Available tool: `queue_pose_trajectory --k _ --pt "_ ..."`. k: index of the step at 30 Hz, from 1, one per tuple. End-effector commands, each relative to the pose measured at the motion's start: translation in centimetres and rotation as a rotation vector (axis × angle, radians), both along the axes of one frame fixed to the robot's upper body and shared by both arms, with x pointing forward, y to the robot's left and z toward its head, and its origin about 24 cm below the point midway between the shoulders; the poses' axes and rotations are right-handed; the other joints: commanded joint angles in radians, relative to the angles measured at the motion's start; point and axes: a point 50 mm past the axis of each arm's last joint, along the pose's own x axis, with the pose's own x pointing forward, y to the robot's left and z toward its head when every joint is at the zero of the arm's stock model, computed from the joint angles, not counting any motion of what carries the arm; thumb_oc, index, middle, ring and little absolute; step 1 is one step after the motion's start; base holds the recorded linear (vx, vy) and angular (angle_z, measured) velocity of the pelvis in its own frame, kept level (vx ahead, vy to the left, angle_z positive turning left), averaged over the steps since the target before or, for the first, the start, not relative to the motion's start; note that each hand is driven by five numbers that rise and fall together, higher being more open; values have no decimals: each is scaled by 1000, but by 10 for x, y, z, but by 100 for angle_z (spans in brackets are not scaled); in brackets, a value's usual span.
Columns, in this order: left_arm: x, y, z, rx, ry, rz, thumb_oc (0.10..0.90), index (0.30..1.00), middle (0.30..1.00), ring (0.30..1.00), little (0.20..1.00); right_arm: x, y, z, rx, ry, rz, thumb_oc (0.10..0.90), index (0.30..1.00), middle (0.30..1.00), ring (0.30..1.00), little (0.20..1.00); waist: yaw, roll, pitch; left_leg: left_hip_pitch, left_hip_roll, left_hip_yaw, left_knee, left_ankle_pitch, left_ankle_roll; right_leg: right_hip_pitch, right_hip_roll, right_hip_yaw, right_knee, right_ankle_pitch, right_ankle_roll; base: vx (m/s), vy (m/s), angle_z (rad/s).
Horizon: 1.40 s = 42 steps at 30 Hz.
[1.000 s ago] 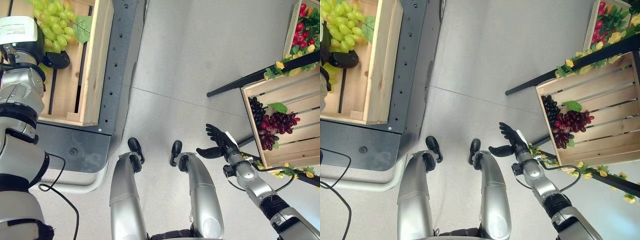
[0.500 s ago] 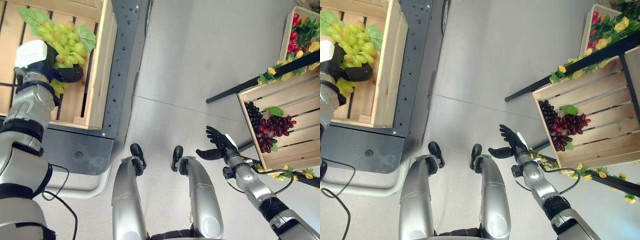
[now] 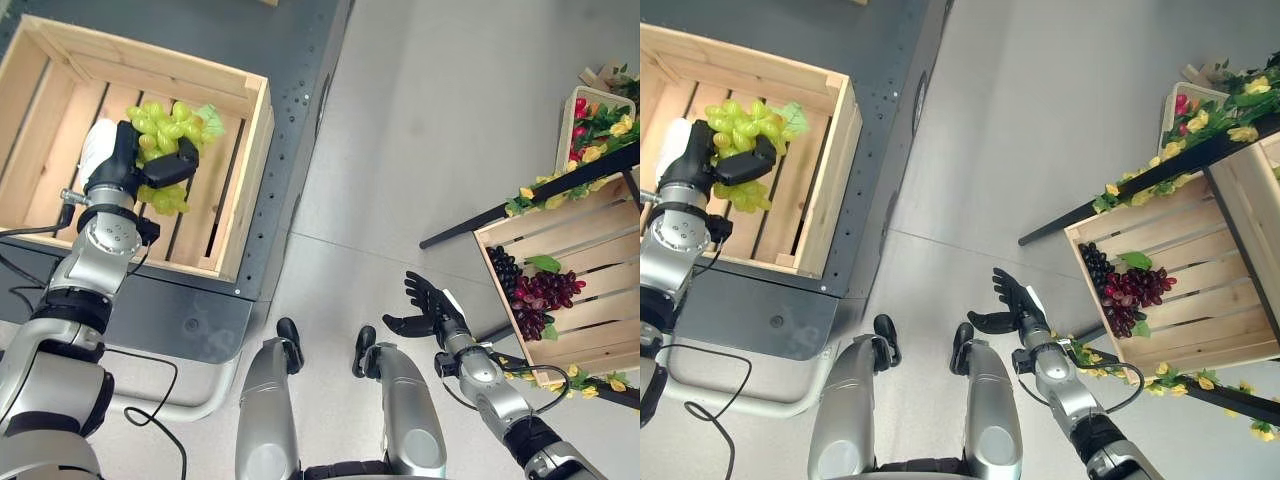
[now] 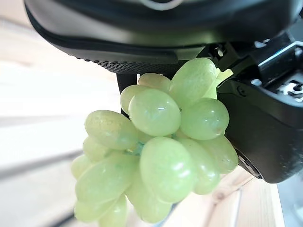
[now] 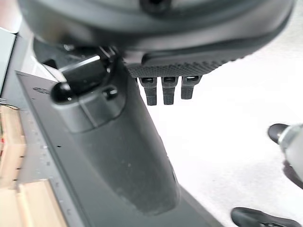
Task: Pick up the fruits from the basket on one side to the basket on the other side
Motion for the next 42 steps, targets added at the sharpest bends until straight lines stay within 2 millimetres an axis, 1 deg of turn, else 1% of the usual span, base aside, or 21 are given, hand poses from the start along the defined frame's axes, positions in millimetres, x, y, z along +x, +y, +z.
queue_pose_trajectory --k 1,2,6,7,9,11,12,14,15,16,18,20,22,25,26,30,31,36,38,40,42 --pt "-11 -2 71 176 -285 -70 400 300 300 300 300 0 -23 24 -3 -161 -44 800 900 900 900 900 1 95 -64 192 -101 -75 -190 -75 -33 60 -22 -32 -39 94 -2 4 -75 1" --pt "-12 -3 71 195 -281 -75 400 300 300 300 300 0 -23 24 -3 -162 -46 800 900 900 900 900 1 99 -70 202 -102 -75 -202 -72 -34 70 -22 -33 -50 95 -1 8 -77 3" --pt "-16 -11 72 354 -220 -136 400 300 300 300 300 -5 -25 19 -11 -152 -50 800 900 900 900 900 -1 125 -138 299 -123 -84 -320 -33 -50 166 -6 -38 -160 100 8 17 -84 5" --pt "-16 -12 72 371 -216 -145 400 300 300 300 300 -5 -25 19 -11 -156 -49 800 900 900 900 900 -1 127 -143 306 -124 -85 -329 -29 -51 172 -5 -38 -168 101 9 20 -100 5" --pt "-17 -23 72 487 -167 -207 400 300 300 300 300 -6 -26 18 -17 -162 -42 800 900 900 900 900 -3 140 -191 370 -135 -92 -419 3 -66 240 10 -47 -255 104 16 36 -130 -2" --pt "-18 -32 74 550 -145 -250 400 300 300 300 300 -4 -27 21 -23 -177 -28 800 900 900 900 900 -5 147 -216 398 -138 -96 -458 18 -72 273 17 -50 -297 108 17 15 -134 -8" --pt "-18 -40 74 604 -130 -289 400 300 300 300 300 -3 -27 25 -32 -203 -9 800 900 900 900 900 -5 151 -235 418 -138 -101 -485 29 -77 297 24 -52 -328 110 17 -13 -148 -6" --pt "-18 -49 75 661 -120 -334 400 300 300 300 300 0 -26 32 -26 -230 15 800 900 900 900 900 -5 155 -258 437 -136 -106 -512 41 -83 321 31 -57 -359 113 18 -23 -175 -6" --pt "-19 -58 74 708 -112 -379 400 300 300 300 300 3 -24 38 -31 -261 44 800 900 900 900 900 -6 158 -276 450 -133 -108 -535 51 -87 336 37 -57 -380 120 17 -61 -201 -5" --pt "-19 -65 76 734 -111 -409 400 300 300 300 300 5 -22 44 -41 -288 71 800 900 900 900 900 -4 160 -287 454 -129 -104 -551 67 -86 344 43 -62 -402 131 10 -55 -189 -2" --pt "-21 -75 76 783 -109 -465 400 300 300 300 300 11 -20 56 -48 -326 110 800 900 900 900 900 -2 162 -310 470 -126 -112 -577 79 -93 368 51 -65 -435 130 8 -25 -163 0" --pt "-21 -83 76 805 -108 -509 400 300 300 300 300 14 -18 63 -60 -353 141 800 900 900 900 900 -1 163 -326 481 -124 -115 -594 85 -97 385 58 -64 -457 133 5 -5 -168 -2" --pt "-23 -97 73 855 -104 -601 400 300 300 300 300 23 -17 82 -77 -407 174 800 900 900 900 900 -1 162 -358 497 -119 -124 -629 102 -109 411 73 -65 -504 145 -1 -13 -211 -4" --pt "-23 -106 74 912 -102 -659 400 300 300 300 300 33 -16 100 -80 -440 203 800 900 900 900 900 -3 160 -378 511 -116 -128 -659 117 -120 435 86 -66 -547 156 -5 -12 -158 -4" --pt "-23 -113 76 954 -104 -693 400 300 300 300 300 39 -14 110 -77 -458 214 800 900 900 900 900 -6 158 -389 518 -114 -132 -678 127 -125 446 94 -63 -570 163 -8 -14 -135 -6" --pt "-26 -122 85 1025 -137 -735 400 300 300 300 300 46 -15 124 -64 -470 222 800 900 900 900 900 -12 154 -407 513 -107 -132 -681 132 -133 455 104 -62 -592 168 -14 -20 -107 -7" --pt "-27 -127 89 1044 -154 -751 400 300 300 300 300 47 -17 128 -59 -472 222 800 900 900 900 900 -16 151 -413 516 -103 -129 -681 134 -134 459 106 -60 -597 168 -18 -8 -91 -6" --pt "-30 -138 97 1131 -196 -777 400 300 300 300 300 51 -24 137 -79 -470 188 800 900 900 900 900 -31 148 -430 527 -93 -117 -681 134 -137 468 113 -49 -604 164 -24 -1 -60 -7" --pt "-30 -143 100 1162 -211 -784 400 300 300 300 300 53 -25 137 -88 -456 175 800 900 900 900 900 -36 148 -433 530 -91 -116 -681 133 -137 469 115 -45 -603 162 -25 -12 -32 -13" --pt "-30 -152 105 1204 -229 -792 400 300 300 300 300 55 -26 135 -94 -428 167 800 900 900 900 900 -45 150 -438 537 -90 -111 -680 131 -136 473 118 -37 -603 160 -26 -11 -28 -8" --pt "-29 -163 110 1261 -247 -806 400 300 300 300 300 57 -25 131 -49 -368 193 800 900 900 900 900 -52 151 -443 545 -87 -106 -679 129 -136 478 120 -30 -604 158 -26 -3 -31 -12"
